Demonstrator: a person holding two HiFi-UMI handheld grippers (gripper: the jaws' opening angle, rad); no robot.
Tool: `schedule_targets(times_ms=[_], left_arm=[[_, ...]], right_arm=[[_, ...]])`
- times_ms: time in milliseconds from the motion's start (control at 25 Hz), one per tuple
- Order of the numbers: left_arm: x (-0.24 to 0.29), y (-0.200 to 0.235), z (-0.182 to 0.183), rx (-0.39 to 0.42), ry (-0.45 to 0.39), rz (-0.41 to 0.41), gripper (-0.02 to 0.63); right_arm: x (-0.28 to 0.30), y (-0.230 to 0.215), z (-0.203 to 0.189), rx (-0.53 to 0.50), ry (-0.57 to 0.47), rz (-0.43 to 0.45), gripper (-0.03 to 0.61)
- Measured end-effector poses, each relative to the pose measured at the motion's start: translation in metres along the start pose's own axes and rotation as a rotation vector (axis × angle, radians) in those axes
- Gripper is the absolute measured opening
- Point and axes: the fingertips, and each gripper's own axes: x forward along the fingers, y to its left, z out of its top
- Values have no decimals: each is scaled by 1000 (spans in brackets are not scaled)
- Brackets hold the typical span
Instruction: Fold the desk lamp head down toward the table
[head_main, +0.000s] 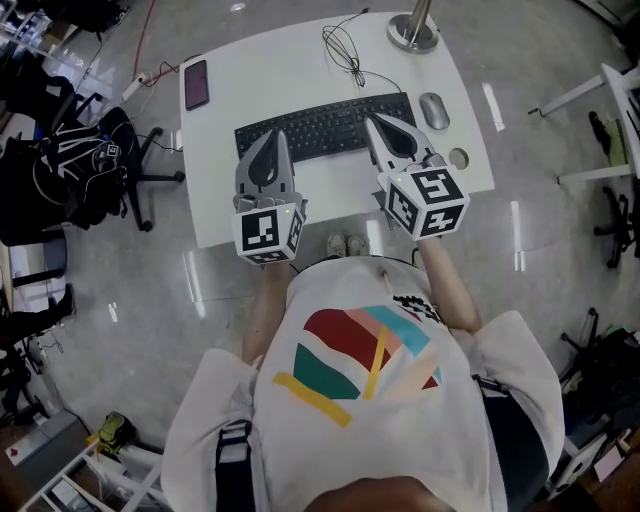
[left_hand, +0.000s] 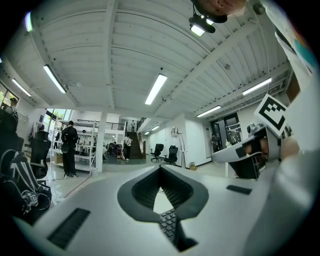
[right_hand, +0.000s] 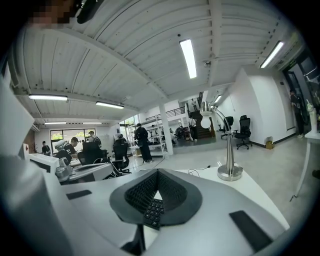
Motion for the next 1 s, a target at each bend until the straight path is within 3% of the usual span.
schedule_targets(times_ms=[1000], left_arm=[[-15, 6, -6, -1, 26, 42, 44]], right_arm=[[0, 12, -10, -5, 19, 41, 11]])
